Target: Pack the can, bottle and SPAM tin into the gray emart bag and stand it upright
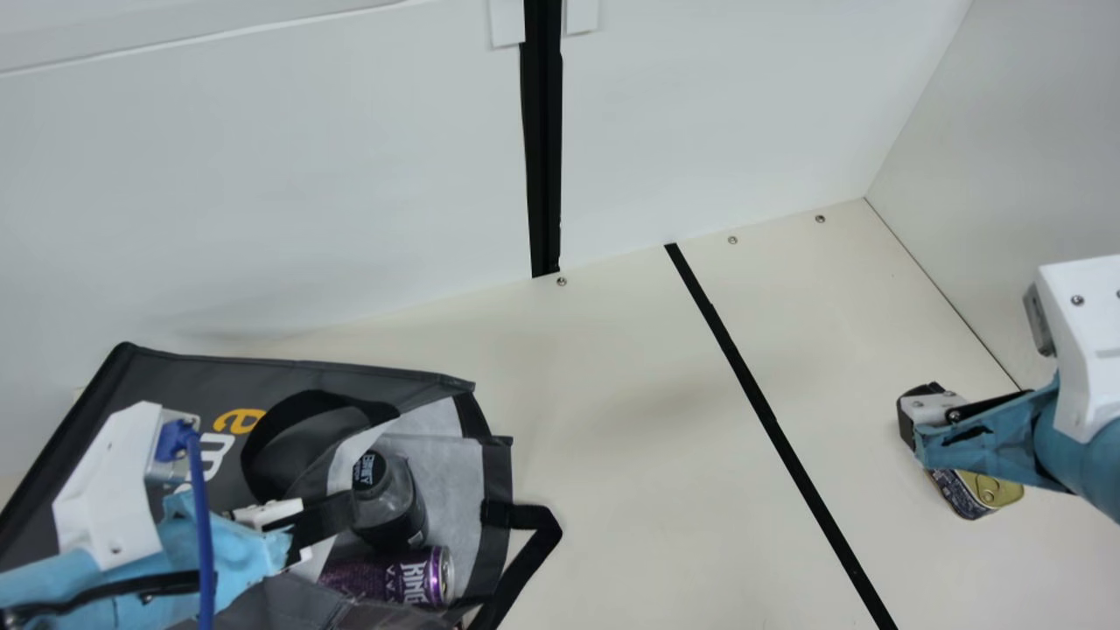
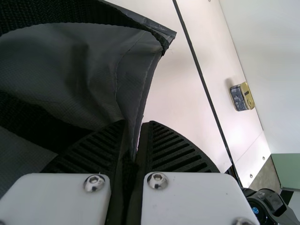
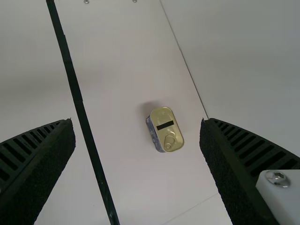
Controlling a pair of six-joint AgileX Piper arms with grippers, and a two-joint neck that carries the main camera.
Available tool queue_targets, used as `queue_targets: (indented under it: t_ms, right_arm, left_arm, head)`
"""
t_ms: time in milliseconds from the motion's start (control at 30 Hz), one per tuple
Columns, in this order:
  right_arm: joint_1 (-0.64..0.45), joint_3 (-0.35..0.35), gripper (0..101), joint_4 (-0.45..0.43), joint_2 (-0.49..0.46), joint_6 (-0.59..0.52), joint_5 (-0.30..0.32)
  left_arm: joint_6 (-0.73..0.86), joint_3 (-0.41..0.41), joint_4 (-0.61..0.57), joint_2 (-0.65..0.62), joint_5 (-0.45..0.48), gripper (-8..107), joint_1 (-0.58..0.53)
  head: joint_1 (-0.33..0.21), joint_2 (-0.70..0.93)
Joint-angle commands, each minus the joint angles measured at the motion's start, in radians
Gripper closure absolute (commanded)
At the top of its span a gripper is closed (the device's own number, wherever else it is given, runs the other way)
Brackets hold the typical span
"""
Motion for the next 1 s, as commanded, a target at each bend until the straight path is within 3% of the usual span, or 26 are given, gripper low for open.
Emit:
queue_targets:
  t_ms: [0, 400, 967]
  right_arm:
    - [0.001, 0.002, 6, 0.002, -0.001, 0.000, 0.000]
    - [-0.011, 0.021, 6, 0.004, 0.005, -0.019, 0.000]
    - [-0.160, 0.067, 6, 0.071, 0.030, -0.198, 0.000]
  left_arm:
    - [0.000, 0.000, 0.000, 0.000, 0.000, 107, 0.000]
    - [0.000, 0.000, 0.000, 0.000, 0.000, 107, 0.000]
    - [0.000, 0.000, 0.000, 0.000, 0.000, 107, 0.000]
  head:
    - [-0.021, -0.001]
    - [-0.021, -0.001]
    - [-0.021, -0.001]
